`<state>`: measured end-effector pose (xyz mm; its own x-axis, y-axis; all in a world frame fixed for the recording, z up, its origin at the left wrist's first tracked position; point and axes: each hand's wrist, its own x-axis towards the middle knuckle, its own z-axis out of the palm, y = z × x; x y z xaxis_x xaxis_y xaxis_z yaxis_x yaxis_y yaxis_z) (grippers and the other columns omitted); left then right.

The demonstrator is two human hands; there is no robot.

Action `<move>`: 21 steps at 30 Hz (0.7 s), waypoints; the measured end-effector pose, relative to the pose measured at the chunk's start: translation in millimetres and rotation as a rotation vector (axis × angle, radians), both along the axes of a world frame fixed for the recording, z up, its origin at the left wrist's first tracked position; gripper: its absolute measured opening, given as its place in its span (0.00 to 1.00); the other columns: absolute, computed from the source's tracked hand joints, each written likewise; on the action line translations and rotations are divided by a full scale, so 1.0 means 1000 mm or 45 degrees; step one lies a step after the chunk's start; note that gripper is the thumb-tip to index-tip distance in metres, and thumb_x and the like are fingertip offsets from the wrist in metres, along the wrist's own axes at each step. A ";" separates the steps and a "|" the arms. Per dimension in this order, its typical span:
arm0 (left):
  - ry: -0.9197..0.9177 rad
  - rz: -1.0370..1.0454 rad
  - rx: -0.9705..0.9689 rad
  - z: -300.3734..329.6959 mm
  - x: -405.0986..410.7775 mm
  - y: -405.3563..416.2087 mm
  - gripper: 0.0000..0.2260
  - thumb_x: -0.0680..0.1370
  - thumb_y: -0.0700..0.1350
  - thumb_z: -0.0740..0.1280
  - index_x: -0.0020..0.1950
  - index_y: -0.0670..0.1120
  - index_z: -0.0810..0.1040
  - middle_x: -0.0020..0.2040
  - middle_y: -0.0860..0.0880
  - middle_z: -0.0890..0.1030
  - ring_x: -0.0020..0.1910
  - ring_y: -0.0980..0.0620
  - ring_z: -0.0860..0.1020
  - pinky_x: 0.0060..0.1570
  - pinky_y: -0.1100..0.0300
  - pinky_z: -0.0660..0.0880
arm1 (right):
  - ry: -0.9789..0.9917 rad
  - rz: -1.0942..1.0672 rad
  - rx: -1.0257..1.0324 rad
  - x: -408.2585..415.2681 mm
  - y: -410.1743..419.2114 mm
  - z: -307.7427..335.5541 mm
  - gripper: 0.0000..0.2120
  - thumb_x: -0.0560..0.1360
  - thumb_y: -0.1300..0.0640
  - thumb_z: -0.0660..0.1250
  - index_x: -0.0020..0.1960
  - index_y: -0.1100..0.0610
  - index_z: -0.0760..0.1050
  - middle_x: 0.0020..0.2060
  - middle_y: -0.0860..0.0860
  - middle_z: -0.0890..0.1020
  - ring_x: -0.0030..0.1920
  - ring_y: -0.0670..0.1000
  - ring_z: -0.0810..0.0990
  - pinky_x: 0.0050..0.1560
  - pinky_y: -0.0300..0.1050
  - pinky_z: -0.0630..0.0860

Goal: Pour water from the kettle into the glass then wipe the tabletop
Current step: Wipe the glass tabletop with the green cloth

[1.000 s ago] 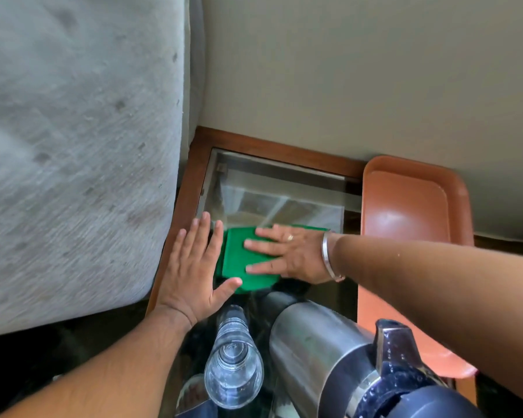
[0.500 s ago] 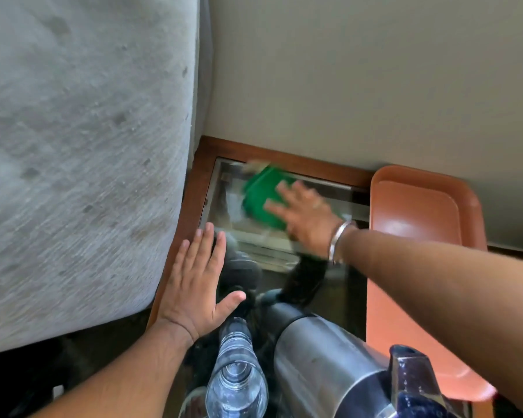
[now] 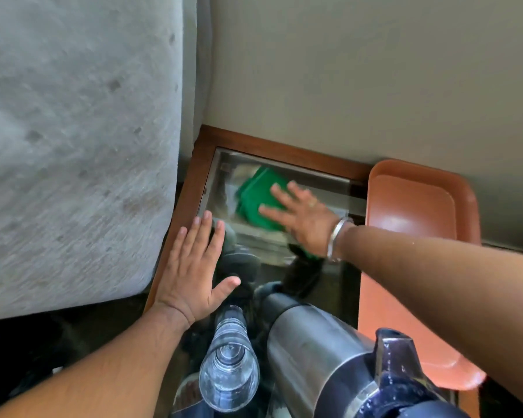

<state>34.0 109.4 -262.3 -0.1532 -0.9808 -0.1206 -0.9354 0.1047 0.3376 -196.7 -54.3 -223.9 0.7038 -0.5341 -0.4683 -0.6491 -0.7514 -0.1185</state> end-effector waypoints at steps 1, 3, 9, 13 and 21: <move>-0.001 0.000 -0.002 0.000 0.000 0.000 0.41 0.79 0.70 0.43 0.82 0.42 0.48 0.82 0.38 0.50 0.81 0.40 0.49 0.77 0.41 0.48 | -0.018 -0.307 0.000 0.006 0.000 0.001 0.34 0.80 0.58 0.58 0.79 0.41 0.45 0.80 0.56 0.41 0.78 0.65 0.39 0.76 0.60 0.42; -0.007 0.005 -0.002 0.002 0.000 -0.001 0.41 0.79 0.69 0.43 0.82 0.42 0.48 0.82 0.38 0.50 0.81 0.40 0.49 0.77 0.40 0.49 | -0.039 -0.569 0.028 0.020 0.018 0.003 0.33 0.81 0.55 0.56 0.79 0.43 0.41 0.79 0.58 0.38 0.77 0.67 0.36 0.75 0.62 0.40; -0.022 -0.003 0.018 0.005 -0.002 -0.001 0.40 0.80 0.68 0.42 0.81 0.41 0.49 0.81 0.37 0.51 0.81 0.40 0.50 0.76 0.40 0.50 | 0.049 -0.048 0.416 0.028 0.058 0.025 0.34 0.80 0.45 0.57 0.79 0.43 0.42 0.79 0.55 0.37 0.77 0.63 0.35 0.76 0.60 0.39; -0.088 -0.020 0.013 0.002 -0.003 -0.001 0.38 0.80 0.67 0.42 0.82 0.42 0.47 0.82 0.37 0.50 0.81 0.40 0.48 0.77 0.41 0.48 | 0.040 -0.562 0.190 -0.003 0.030 0.037 0.35 0.72 0.41 0.70 0.73 0.51 0.60 0.71 0.58 0.70 0.68 0.62 0.71 0.65 0.58 0.73; -0.233 0.010 0.182 0.026 -0.008 -0.010 0.43 0.75 0.73 0.34 0.80 0.44 0.35 0.80 0.40 0.36 0.80 0.42 0.36 0.78 0.41 0.42 | 0.051 -1.272 0.682 -0.004 0.051 0.059 0.20 0.66 0.46 0.71 0.54 0.56 0.80 0.45 0.52 0.82 0.43 0.55 0.82 0.48 0.46 0.81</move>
<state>25.7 99.8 -236.7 -0.1087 -0.9528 -0.2834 -0.9830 0.0606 0.1731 -200.2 -3.0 -164.4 0.0538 -0.5724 -0.8182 -0.9404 0.2466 -0.2343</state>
